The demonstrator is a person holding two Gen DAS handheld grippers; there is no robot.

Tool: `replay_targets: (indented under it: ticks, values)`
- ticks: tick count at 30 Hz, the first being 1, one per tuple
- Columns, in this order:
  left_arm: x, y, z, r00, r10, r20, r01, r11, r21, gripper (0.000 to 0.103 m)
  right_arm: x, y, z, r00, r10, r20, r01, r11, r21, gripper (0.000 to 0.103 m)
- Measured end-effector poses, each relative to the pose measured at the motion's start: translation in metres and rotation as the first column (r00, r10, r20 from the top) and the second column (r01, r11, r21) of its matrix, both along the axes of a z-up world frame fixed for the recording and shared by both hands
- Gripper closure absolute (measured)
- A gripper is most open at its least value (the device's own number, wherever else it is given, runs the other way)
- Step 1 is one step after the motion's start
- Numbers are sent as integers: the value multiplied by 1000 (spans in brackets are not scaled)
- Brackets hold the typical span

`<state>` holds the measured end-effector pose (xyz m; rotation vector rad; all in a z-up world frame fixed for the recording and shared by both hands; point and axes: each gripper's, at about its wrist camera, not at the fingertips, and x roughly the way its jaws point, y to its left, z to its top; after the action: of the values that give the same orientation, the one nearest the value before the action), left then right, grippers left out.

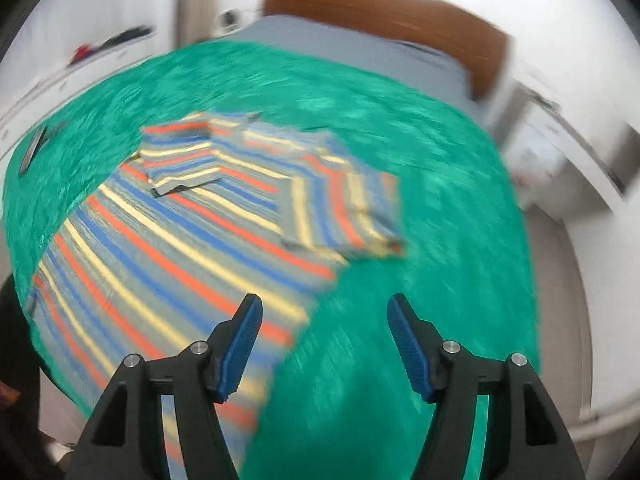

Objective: Fold small clothes

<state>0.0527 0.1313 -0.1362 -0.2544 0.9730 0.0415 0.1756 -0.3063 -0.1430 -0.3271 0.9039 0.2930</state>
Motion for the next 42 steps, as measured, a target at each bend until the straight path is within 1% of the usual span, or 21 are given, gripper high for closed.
replay_targets:
  ticks: [2, 3, 4, 6, 7, 8, 10, 11, 13, 14, 16, 19, 23, 25, 27, 29, 31, 33, 36, 39, 42]
  values:
    - [-5, 2, 1, 1000, 17, -7, -17, 1000, 16, 20, 29, 19, -19, 999, 28, -24, -28, 1000, 6, 40]
    - [-8, 3, 1, 1000, 28, -13, -28, 999, 27, 20, 53, 29, -34, 999, 27, -42, -27, 1000, 7, 40]
    - [-11, 5, 1, 999, 39, -20, -38, 999, 36, 20, 62, 35, -42, 998, 19, -51, -19, 1000, 7, 40]
    - [-16, 12, 0, 997, 69, -34, -67, 996, 52, 20, 90, 40, -67, 997, -22, -74, 21, 1000, -5, 47]
    - [-19, 15, -1, 996, 79, -39, -77, 995, 57, 20, 103, 36, -81, 992, -50, -115, 50, 999, -7, 71]
    - [-21, 18, -2, 995, 93, -47, -90, 994, 63, 20, 111, 27, -90, 984, -84, -156, 87, 996, 12, 99]
    - [-25, 25, -6, 991, 119, -62, -114, 991, 71, 20, 114, 1, -83, 978, -160, -136, 171, 982, 77, 99]
    - [-28, 27, -8, 989, 130, -67, -125, 990, 71, 20, 110, -25, -70, 969, -224, -102, 237, 963, 129, 99]
    - [-28, 31, -14, 987, 142, -82, -137, 989, 61, 20, 102, -69, -52, 943, -325, -69, 332, 925, 184, 99]
    - [-26, 31, -17, 986, 142, -91, -138, 989, 53, 20, 95, -98, -44, 920, -387, -56, 390, 899, 201, 99]
    - [-21, 28, -23, 985, 129, -110, -127, 991, 29, 20, 77, -166, -32, 847, -530, -47, 526, 822, 217, 99]
    - [-10, 13, -25, 990, 90, -112, -90, 996, 1, 20, 58, -227, -35, 774, -628, -81, 630, 752, 194, 99]
    - [1, -15, -13, 997, 18, -77, -18, 1000, 2, 20, 40, -259, -58, 727, -670, -152, 687, 703, 183, 99]
    - [1, -26, -6, 998, -13, -58, 14, 1000, 19, 20, 40, -262, -65, 710, -686, -155, 704, 691, 166, 99]
    - [-2, -29, 0, 999, -24, -41, 26, 999, 47, 20, 36, -263, -69, 689, -711, -143, 725, 672, 152, 99]
    - [-6, -27, 3, 999, -18, -29, 20, 997, 75, 20, 34, -271, -80, 659, -729, -185, 752, 642, 151, 99]
    - [-12, -19, 1, 999, 5, -32, -2, 997, 80, 20, 29, -277, -91, 642, -737, -211, 766, 626, 146, 100]
    - [-14, -11, -6, 998, 27, -52, -23, 998, 66, 21, 25, -283, -96, 636, -738, -224, 771, 617, 156, 100]
    - [-14, 0, -15, 994, 57, -88, -54, 998, 40, 24, 24, -284, -96, 638, -736, -225, 769, 622, 148, 100]
    - [-15, 1, -14, 994, 64, -86, -61, 997, 38, 24, 27, -285, -100, 649, -717, -255, 759, 633, 152, 100]
    - [-17, -2, -10, 996, 53, -69, -48, 997, 63, 22, 28, -296, -99, 657, -690, -304, 753, 623, 213, 94]
